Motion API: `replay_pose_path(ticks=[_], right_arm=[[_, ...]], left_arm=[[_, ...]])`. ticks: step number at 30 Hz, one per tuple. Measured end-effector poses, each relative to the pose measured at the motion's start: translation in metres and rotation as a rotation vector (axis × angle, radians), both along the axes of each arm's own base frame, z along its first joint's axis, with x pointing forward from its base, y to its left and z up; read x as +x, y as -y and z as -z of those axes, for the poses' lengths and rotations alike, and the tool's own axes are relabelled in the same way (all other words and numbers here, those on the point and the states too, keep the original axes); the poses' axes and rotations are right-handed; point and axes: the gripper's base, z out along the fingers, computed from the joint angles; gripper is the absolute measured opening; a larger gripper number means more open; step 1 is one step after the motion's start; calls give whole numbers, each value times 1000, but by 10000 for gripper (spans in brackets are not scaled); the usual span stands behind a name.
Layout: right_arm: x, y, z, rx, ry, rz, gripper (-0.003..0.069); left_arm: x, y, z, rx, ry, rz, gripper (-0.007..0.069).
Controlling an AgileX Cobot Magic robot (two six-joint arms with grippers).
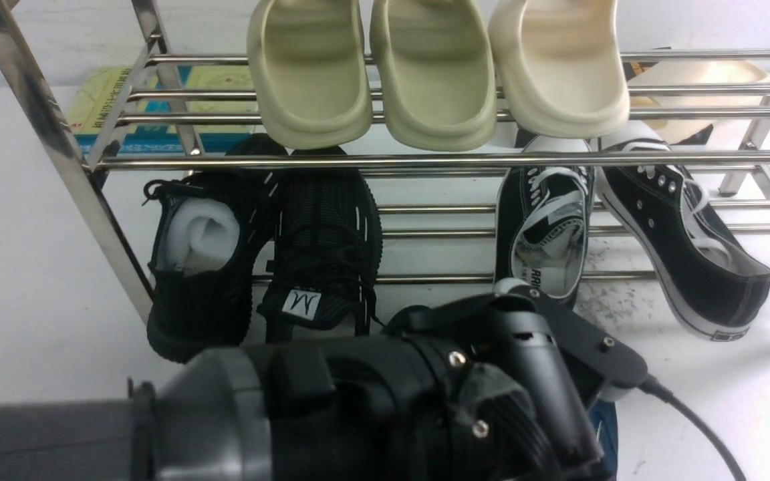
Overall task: Take the shoes off the shelf with your hand on the white table.
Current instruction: 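Set the held shoe down on the floor in front of the rack with the left gripper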
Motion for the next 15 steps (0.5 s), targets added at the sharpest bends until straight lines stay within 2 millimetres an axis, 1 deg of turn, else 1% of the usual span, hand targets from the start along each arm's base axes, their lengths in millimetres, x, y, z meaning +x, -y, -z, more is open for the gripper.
replay_pose_path(ticks=[3,5,6,7,8,9,10,12,13,14,15], right_arm=[[0,0,0,0,0,0,239],[0,0,0,0,0,0,239],[0,0,0,0,0,0,239],[0,0,0,0,0,0,239],[0,0,0,0,0,0,239],[0,0,0,0,0,0,239],[0,0,0,0,0,0,239],[0,0,0,-1,0,0,239],[0,0,0,-1,0,0,239],[0,0,0,-8,3,-6,239],[0,0,0,-19,8,-15,239]], left_arm=[[0,2,3,6,-2,1,69],[0,2,4,2,-5,1,98],[0,2,4,0,-11,-1,134],[0,2,4,-1,-12,-1,140],[-1,2,4,-6,-27,-8,204],[-1,2,4,-6,-27,-8,204],[-2,2,2,-18,-40,-14,269],[-3,3,-6,-41,-48,-22,342],[-3,2,-10,-50,-47,-23,357],[-3,3,-22,-79,-42,-27,403],[-3,3,-35,-105,-34,-31,433]])
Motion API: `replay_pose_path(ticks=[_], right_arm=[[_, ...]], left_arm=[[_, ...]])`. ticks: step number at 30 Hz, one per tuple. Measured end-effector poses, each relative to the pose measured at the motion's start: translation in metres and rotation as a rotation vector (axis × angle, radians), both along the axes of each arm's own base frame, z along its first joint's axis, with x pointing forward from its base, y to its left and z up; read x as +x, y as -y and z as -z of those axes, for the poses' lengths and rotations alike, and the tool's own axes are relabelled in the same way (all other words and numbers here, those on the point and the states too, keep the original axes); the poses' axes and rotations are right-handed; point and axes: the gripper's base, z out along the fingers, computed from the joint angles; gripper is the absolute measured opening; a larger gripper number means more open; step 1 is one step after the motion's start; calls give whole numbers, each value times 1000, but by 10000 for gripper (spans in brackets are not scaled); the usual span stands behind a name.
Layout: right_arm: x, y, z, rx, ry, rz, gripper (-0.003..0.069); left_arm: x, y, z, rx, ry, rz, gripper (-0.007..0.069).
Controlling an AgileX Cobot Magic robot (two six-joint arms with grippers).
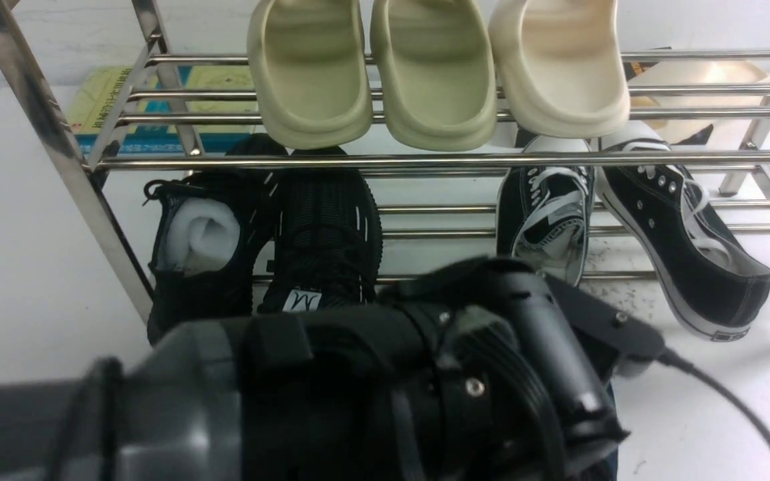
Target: Take the shoes off the shelf with your hand on the white table.
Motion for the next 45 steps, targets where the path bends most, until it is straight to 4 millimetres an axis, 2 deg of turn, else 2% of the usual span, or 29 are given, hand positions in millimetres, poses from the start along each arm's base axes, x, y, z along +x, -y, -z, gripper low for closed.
replay_pose_path(ticks=[3,4,6,7,10,11,13,14,15,16,18,21,23,26,30,37,45], right_arm=[[0,1,0,-37,17,-33,232],[-1,2,-1,-58,30,-55,216],[-3,5,-2,-71,43,-74,195],[-6,9,-4,-71,55,-97,157],[-18,27,-11,-36,91,-140,62],[-24,38,-13,-21,114,-165,10],[-36,59,-13,-3,166,-193,-13],[-39,65,-10,-9,177,-201,-13],[-41,69,-10,-1,185,-202,-14],[-46,79,3,-9,198,-210,-14],[-51,85,24,26,260,-242,-14],[-49,71,60,72,357,-334,-14],[-47,58,77,101,404,-394,-13],[-45,43,92,155,446,-455,-11],[-45,34,96,214,465,-483,-10],[-46,33,94,242,478,-493,-7],[-53,28,98,348,344,-524,-6]], left_arm=[[0,-4,-34,-57,21,-28,454],[1,-7,-52,-83,38,-45,440],[1,-11,-65,-93,55,-60,417],[1,-19,-85,-96,84,-85,356],[2,-36,-113,-91,139,-126,211],[3,-42,-125,-102,180,-139,124],[3,-53,-139,-124,236,-153,31],[3,-56,-142,-133,247,-155,20],[3,-57,-143,-134,253,-156,14],[3,-62,-149,-146,271,-161,3],[2,-65,-152,-154,282,-164,1],[2,-66,-153,-157,284,-164,1],[2,-66,-153,-157,284,-164,1],[2,-67,-153,-158,284,-166,1],[2,-67,-153,-159,284,-167,1],[2,-67,-154,-161,283,-167,5],[2,-67,-154,-183,265,-205,11]])
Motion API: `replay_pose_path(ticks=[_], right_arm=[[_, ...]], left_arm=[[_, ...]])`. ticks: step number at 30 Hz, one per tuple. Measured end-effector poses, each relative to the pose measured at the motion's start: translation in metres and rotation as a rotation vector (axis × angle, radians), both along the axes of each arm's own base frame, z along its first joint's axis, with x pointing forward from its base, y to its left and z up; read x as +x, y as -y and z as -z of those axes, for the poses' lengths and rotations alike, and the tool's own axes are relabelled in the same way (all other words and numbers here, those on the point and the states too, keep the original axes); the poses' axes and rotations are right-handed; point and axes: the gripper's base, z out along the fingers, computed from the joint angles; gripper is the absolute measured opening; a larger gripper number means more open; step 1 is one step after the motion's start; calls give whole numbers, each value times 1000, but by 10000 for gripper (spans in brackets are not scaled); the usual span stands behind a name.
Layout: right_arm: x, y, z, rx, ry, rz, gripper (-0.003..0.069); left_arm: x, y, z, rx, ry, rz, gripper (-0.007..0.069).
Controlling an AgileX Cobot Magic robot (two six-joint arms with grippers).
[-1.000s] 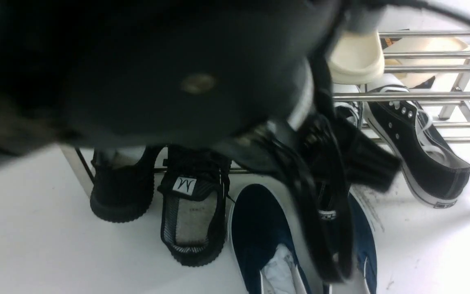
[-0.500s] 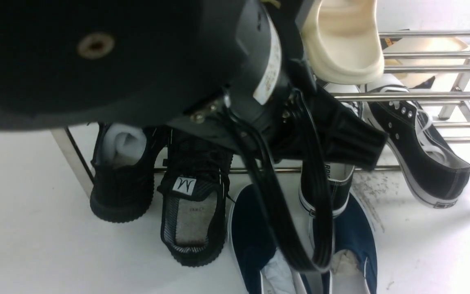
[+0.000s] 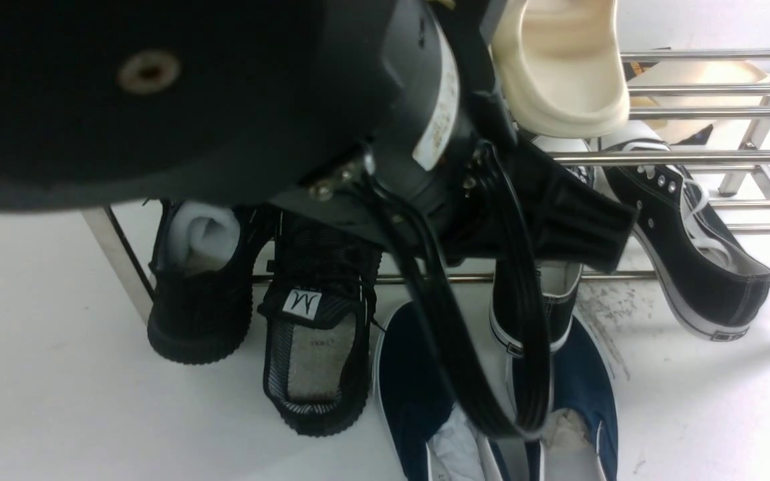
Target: Take the shoes off the shelf with your hand on the white table.
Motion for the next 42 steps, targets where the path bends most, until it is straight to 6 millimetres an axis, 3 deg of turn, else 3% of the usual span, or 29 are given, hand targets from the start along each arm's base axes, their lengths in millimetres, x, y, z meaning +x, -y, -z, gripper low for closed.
replay_pose_path(ticks=[23,28,37,38,42], right_arm=[[-1,-3,11,-8,-41,-17,7],[5,-3,47,-14,-144,81,11],[18,28,119,78,-146,556,22],[17,35,137,94,-165,656,25],[14,48,151,126,-176,854,29]], left_arm=[[1,0,0,-15,-2,-25,20],[3,-2,-2,-6,28,-35,26],[9,-6,-7,25,122,-66,31],[12,-7,-8,37,157,-77,31],[15,-9,-12,60,217,-93,33]])
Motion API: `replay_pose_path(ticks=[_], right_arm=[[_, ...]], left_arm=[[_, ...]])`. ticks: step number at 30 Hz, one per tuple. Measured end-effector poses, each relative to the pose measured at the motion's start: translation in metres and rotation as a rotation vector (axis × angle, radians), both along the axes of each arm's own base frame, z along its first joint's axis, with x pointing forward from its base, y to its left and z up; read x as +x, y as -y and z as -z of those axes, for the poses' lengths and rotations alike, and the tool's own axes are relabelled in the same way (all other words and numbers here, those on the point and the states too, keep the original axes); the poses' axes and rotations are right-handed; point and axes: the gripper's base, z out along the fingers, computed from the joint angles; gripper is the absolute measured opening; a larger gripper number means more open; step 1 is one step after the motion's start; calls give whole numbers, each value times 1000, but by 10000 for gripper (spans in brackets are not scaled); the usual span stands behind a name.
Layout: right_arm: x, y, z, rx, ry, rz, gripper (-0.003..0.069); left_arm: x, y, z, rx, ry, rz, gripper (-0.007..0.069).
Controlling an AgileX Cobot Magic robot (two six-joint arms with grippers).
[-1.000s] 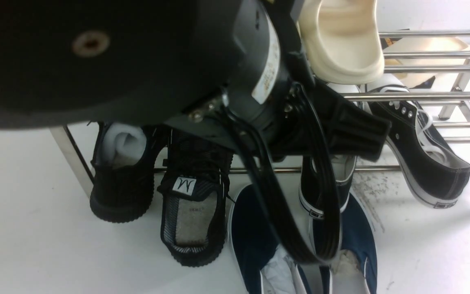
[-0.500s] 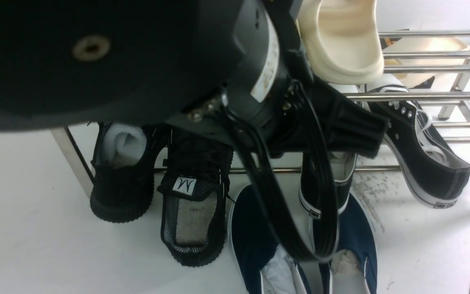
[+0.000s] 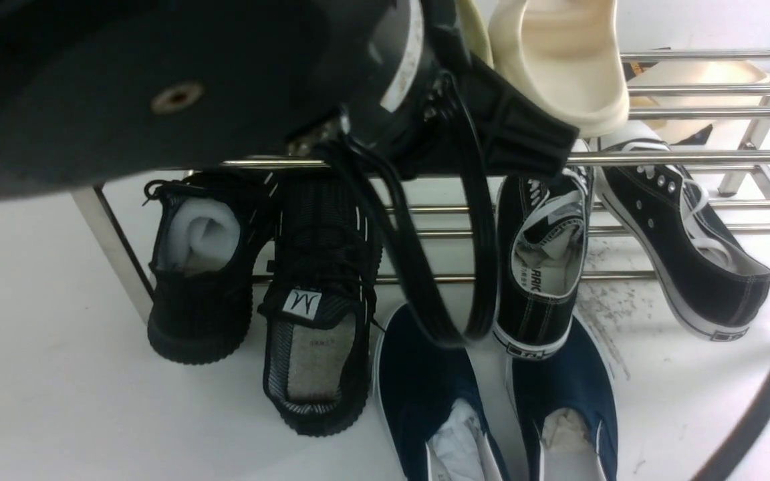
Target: Take the shoes off the shelf with your hand on the white table.
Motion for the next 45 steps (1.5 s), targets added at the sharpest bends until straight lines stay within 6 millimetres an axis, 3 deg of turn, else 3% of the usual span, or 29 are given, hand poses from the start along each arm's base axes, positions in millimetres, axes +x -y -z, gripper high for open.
replay_pose_path(ticks=[8,18,26,31,41,45], right_arm=[[-3,12,-1,6,29,207,36],[-3,12,-1,6,30,217,48],[-3,12,-1,6,29,217,59],[-3,7,-1,3,28,121,67],[-3,5,-1,3,27,78,83],[-3,5,0,2,22,77,90]], left_arm=[[0,0,0,61,27,41,33],[-4,1,2,72,-19,95,33],[-20,-24,-17,-22,-54,147,33],[-30,-44,-29,-97,-69,170,33],[-35,-45,-29,-95,-99,221,33],[-39,-56,-25,-62,-84,243,33]])
